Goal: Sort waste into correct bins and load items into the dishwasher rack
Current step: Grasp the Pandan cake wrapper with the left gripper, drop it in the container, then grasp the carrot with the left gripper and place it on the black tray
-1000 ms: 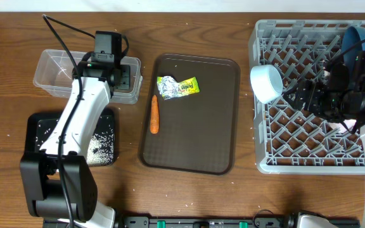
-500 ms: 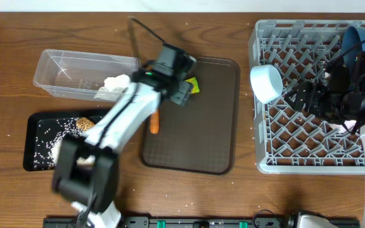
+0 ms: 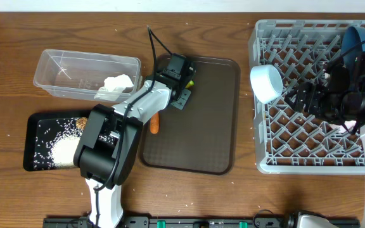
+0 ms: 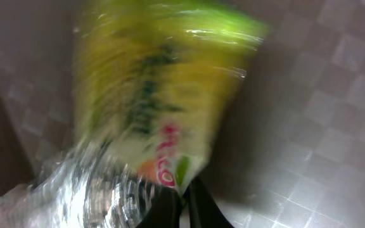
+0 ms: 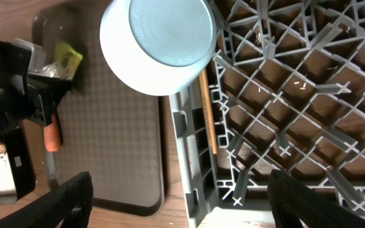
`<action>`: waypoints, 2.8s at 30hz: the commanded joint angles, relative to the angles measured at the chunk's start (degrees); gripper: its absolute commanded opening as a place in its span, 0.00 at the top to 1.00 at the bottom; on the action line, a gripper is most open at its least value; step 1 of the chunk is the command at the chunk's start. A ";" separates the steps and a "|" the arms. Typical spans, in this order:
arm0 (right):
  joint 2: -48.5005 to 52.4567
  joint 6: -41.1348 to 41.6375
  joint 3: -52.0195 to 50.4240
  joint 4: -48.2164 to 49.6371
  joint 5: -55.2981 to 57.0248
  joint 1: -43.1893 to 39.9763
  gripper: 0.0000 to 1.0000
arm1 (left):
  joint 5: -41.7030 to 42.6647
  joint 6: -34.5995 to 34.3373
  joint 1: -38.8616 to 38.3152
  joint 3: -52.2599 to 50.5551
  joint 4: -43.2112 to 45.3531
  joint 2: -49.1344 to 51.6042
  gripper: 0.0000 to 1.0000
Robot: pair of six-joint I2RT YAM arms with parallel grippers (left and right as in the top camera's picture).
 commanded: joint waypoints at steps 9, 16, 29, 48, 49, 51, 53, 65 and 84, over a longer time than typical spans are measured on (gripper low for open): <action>-0.55 -1.07 0.68 0.28 0.22 0.59 0.17 | 8.52 -2.82 0.09 1.01 -4.98 -14.67 0.94; -0.55 -1.07 0.68 0.26 0.22 0.59 0.17 | -1.68 -1.36 3.19 1.01 -10.32 -25.22 0.94; -0.55 -1.05 0.68 0.04 0.22 0.59 0.17 | -4.09 6.05 18.93 0.61 -13.33 -19.82 0.89; -0.55 -1.03 0.68 -0.02 0.22 0.59 0.17 | 9.64 -5.53 3.28 -3.85 -28.33 -30.73 0.43; -0.55 -1.03 0.68 -0.17 0.22 0.59 0.17 | 6.58 -7.82 2.23 -5.33 -27.30 -29.77 0.42; -0.55 -1.07 0.68 -0.37 0.24 0.59 0.17 | 2.19 -13.16 1.14 -8.41 -24.57 -27.98 0.42; -0.55 -1.05 0.68 -0.37 0.24 0.59 0.17 | 1.84 -16.90 0.96 -11.47 -20.85 -25.92 0.42; -0.55 -1.07 0.68 -0.37 0.24 0.59 0.17 | -7.85 -20.44 1.55 -14.93 -10.71 -14.69 0.42; -0.55 -1.07 0.68 -0.37 0.24 0.59 0.16 | 2.38 -20.44 2.47 -12.04 -14.40 -16.87 0.90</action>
